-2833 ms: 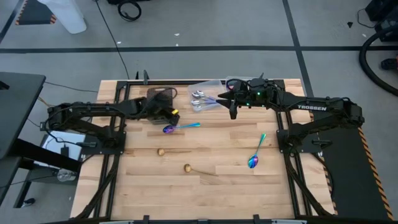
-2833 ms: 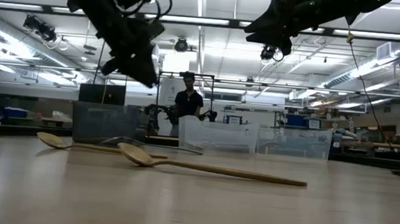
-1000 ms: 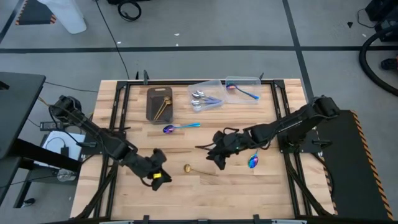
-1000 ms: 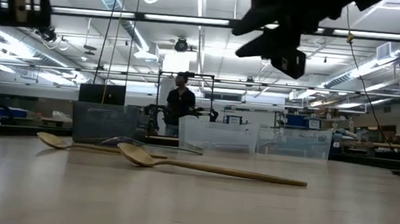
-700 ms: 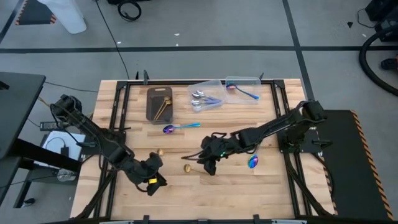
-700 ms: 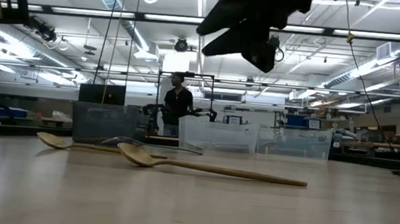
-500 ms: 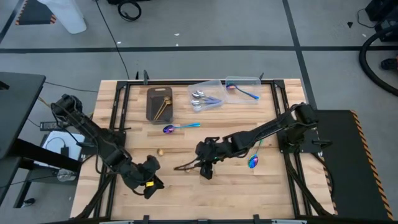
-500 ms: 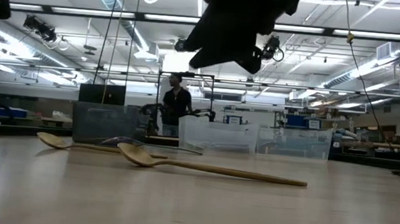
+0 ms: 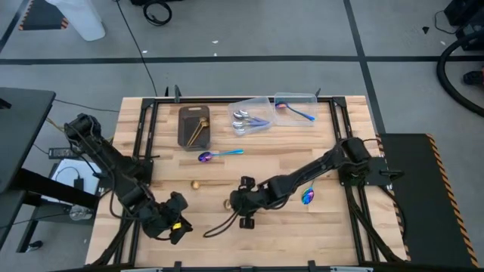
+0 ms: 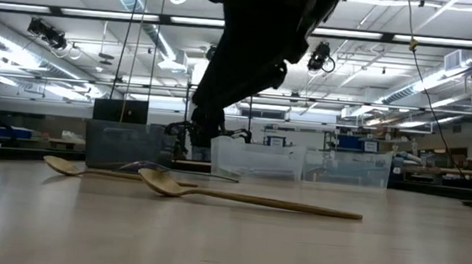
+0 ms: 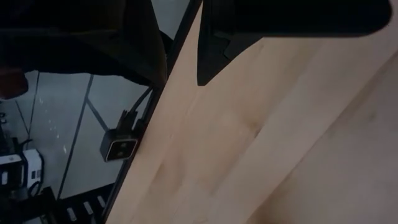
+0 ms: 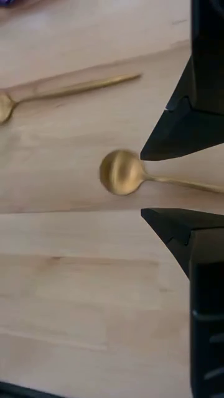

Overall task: Sort silverware by color (type)
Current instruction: Put the gold spoon into the black bin

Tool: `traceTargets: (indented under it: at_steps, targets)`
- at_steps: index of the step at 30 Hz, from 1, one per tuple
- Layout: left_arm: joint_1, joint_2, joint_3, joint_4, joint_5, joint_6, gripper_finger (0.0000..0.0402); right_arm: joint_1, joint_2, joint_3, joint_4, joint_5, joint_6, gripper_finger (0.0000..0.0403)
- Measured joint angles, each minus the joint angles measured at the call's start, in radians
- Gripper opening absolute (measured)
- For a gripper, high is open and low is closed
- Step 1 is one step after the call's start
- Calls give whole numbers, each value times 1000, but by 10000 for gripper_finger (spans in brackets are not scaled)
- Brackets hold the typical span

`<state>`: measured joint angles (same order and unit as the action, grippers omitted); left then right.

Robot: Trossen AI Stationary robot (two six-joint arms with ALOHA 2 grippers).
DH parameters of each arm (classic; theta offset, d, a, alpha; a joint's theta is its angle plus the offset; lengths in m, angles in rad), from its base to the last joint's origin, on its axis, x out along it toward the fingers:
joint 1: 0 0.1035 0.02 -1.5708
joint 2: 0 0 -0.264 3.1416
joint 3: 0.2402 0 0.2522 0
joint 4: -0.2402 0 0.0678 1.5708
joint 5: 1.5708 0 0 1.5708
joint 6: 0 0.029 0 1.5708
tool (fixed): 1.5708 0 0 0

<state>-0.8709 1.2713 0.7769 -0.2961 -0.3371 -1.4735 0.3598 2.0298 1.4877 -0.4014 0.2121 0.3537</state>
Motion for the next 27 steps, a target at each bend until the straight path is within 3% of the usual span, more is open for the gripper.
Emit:
traceTargets:
  at_steps: [22,27]
  targets:
    - [-103,0,0,-16,0,-192,98,-2,177,21,62,30,26,151]
    - [-104,0,0,0,0,-194,98,-7,186,19,71,12,44,135]
